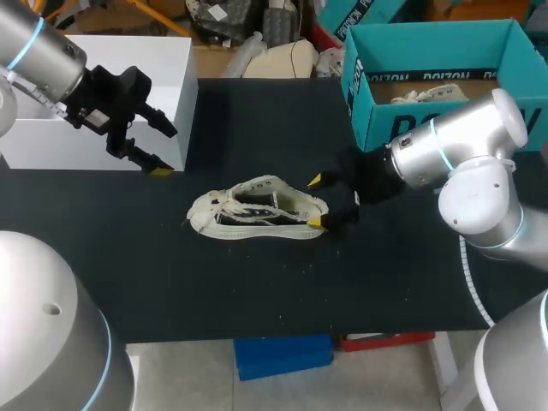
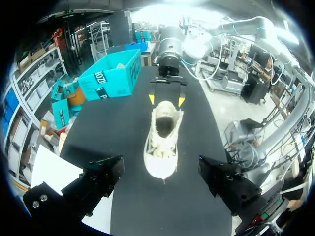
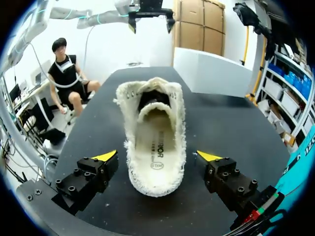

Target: Take the shoe out of the shoebox, open the shoe tongue, remove and reinsert the insole, then place the shoe into the shoebox

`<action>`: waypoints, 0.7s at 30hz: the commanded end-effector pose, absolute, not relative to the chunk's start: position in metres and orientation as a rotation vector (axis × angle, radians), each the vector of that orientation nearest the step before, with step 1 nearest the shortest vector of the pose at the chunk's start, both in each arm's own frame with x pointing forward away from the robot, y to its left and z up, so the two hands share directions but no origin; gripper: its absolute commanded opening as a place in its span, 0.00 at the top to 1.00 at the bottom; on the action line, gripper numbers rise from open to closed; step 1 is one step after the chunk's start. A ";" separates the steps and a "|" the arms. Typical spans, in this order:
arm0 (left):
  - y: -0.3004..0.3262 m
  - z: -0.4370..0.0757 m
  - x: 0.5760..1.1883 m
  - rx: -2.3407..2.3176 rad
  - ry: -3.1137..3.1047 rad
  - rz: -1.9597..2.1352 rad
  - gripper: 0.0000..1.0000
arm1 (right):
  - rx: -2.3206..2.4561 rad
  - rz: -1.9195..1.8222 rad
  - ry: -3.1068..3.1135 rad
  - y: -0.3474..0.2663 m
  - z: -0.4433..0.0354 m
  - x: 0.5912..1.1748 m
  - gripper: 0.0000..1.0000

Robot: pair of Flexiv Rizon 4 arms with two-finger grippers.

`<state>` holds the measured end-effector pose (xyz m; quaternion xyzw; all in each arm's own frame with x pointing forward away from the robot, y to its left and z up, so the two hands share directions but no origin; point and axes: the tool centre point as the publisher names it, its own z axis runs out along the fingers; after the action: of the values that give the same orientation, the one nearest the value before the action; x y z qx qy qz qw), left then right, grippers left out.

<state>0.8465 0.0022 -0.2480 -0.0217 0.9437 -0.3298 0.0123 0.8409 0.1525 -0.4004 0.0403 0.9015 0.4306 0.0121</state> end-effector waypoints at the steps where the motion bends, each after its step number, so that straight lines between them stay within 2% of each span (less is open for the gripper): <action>1: 0.002 -0.249 0.846 -0.066 2.937 -1.029 0.00 | 0.130 1.383 2.791 0.159 -0.413 0.844 0.00; 21: 0.002 -0.249 0.846 -0.066 2.937 -1.029 0.00 | 0.134 1.464 2.766 0.171 -0.422 0.847 0.00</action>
<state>0.8465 0.0022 -0.2480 -0.0217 0.9437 -0.3298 0.0123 0.8454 0.1678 -0.4195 0.0423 0.8830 0.4674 0.0045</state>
